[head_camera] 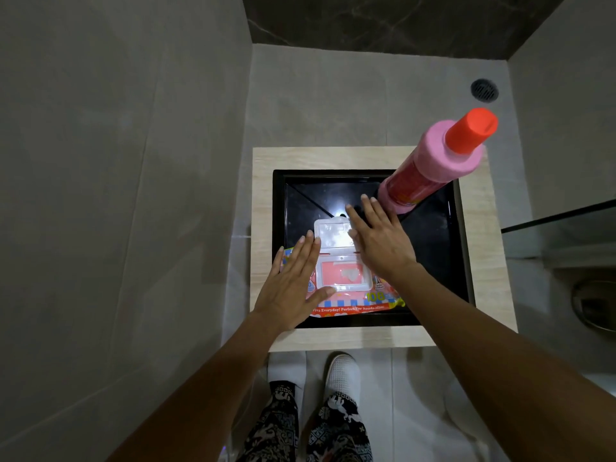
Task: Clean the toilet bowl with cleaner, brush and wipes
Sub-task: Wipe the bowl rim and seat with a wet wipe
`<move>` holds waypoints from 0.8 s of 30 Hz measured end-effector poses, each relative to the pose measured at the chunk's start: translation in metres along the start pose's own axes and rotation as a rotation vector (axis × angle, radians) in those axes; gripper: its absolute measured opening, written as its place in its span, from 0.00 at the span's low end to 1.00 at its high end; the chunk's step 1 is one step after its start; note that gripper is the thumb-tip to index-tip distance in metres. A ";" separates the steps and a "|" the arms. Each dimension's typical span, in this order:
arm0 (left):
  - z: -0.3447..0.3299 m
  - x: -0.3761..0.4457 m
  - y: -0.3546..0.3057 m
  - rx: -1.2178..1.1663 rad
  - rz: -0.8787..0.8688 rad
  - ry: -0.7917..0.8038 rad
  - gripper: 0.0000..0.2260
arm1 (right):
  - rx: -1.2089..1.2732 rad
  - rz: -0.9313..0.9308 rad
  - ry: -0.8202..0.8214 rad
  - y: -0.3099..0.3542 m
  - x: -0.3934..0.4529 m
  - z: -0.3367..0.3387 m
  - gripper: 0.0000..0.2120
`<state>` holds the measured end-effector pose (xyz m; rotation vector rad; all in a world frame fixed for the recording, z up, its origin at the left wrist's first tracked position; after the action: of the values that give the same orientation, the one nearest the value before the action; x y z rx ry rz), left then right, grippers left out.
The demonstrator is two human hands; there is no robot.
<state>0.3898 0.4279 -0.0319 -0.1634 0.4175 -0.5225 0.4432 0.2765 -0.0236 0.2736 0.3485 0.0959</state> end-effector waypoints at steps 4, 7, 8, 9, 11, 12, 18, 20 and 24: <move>0.006 0.006 -0.004 0.077 -0.009 0.020 0.36 | 0.009 -0.037 0.091 -0.005 -0.006 -0.011 0.24; 0.002 0.008 -0.004 0.127 -0.022 0.057 0.36 | 0.049 -0.054 0.116 -0.008 -0.009 -0.012 0.24; 0.001 0.008 -0.004 0.128 -0.028 0.062 0.37 | 0.064 -0.047 0.093 -0.008 -0.010 -0.010 0.25; 0.001 0.008 -0.004 0.123 -0.035 0.060 0.38 | 0.082 -0.032 0.049 -0.006 -0.012 -0.005 0.26; 0.002 0.006 -0.005 0.116 -0.051 0.050 0.40 | 0.122 0.007 -0.037 0.000 -0.021 0.006 0.30; 0.002 0.005 -0.005 0.121 -0.059 0.046 0.41 | 0.134 0.026 -0.061 0.002 -0.027 0.007 0.30; -0.001 0.002 -0.002 0.150 -0.058 0.038 0.42 | 0.146 0.019 -0.097 0.002 -0.078 -0.014 0.24; -0.001 0.002 -0.003 0.156 -0.050 0.027 0.42 | 0.161 0.008 -0.123 0.002 -0.088 -0.017 0.24; -0.004 0.005 -0.004 0.139 -0.030 0.029 0.45 | 0.230 0.042 -0.218 0.006 -0.094 -0.012 0.18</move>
<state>0.3904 0.4212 -0.0360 -0.0283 0.4056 -0.5819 0.3509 0.2719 -0.0019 0.5144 0.1367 0.0661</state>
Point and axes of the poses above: each hand's wrist, its own x-axis towards the middle knuckle, its own z-axis out of the back of the hand, y = z × x, the point moved 9 cm from there along x, towards the middle knuckle, and after that the axes turned 12 degrees about x, right-handed, at the moved point
